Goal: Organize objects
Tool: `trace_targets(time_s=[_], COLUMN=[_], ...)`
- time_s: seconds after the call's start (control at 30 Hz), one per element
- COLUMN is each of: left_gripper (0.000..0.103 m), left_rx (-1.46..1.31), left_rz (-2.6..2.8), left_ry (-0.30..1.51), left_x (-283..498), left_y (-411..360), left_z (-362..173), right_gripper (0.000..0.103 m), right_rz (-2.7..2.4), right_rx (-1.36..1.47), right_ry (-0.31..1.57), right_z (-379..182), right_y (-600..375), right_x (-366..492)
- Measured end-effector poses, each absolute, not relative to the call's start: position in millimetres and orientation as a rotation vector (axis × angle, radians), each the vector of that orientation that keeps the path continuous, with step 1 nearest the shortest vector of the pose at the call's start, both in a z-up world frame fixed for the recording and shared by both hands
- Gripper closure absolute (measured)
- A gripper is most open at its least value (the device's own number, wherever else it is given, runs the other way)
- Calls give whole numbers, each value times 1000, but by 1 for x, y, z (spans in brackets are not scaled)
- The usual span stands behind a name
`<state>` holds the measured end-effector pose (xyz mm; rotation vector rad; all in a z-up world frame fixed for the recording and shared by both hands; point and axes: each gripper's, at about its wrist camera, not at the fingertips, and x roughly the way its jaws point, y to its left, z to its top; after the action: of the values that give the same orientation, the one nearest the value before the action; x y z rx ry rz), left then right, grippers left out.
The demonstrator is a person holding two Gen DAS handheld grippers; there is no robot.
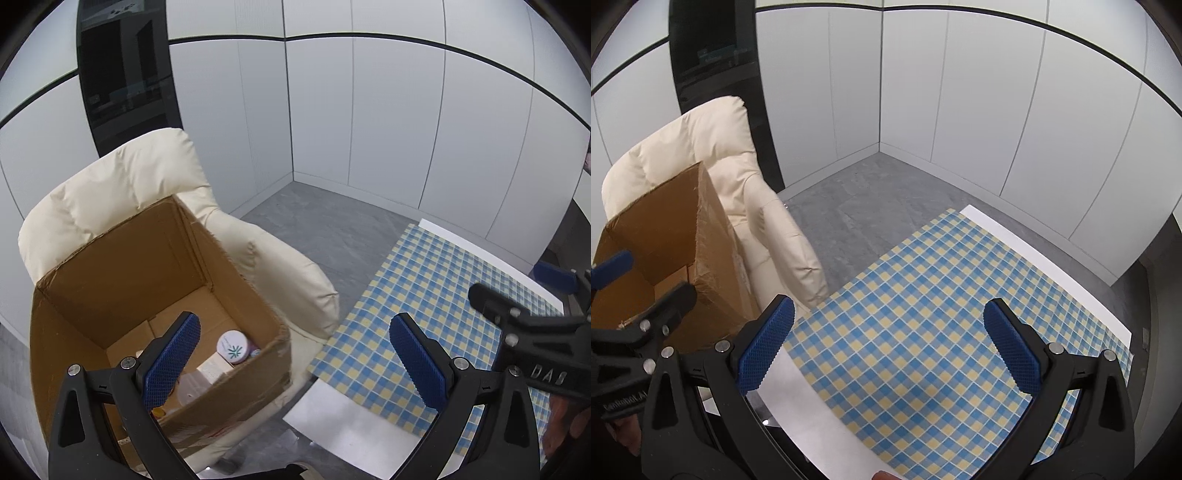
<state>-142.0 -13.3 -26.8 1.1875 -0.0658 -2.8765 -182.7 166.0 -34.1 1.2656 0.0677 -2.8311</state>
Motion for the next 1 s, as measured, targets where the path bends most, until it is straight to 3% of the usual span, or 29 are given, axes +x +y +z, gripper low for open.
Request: trace_targets(time_s=[0.3,1.0], left_gripper=[1,1], left_rx=[1226,1260], left_rz=[-2876,-2896], left_ry=[14,-146], left_x=[-137,-12], left_y=[2,30], left_z=[-11,19], right_gripper=[0,0], right_rz=[-2869,-2862], right_rx=[1293,1351], right_ry=[-1,-61], right_z=[-17,11], right_y=[194,237], right_x=[-164,-15])
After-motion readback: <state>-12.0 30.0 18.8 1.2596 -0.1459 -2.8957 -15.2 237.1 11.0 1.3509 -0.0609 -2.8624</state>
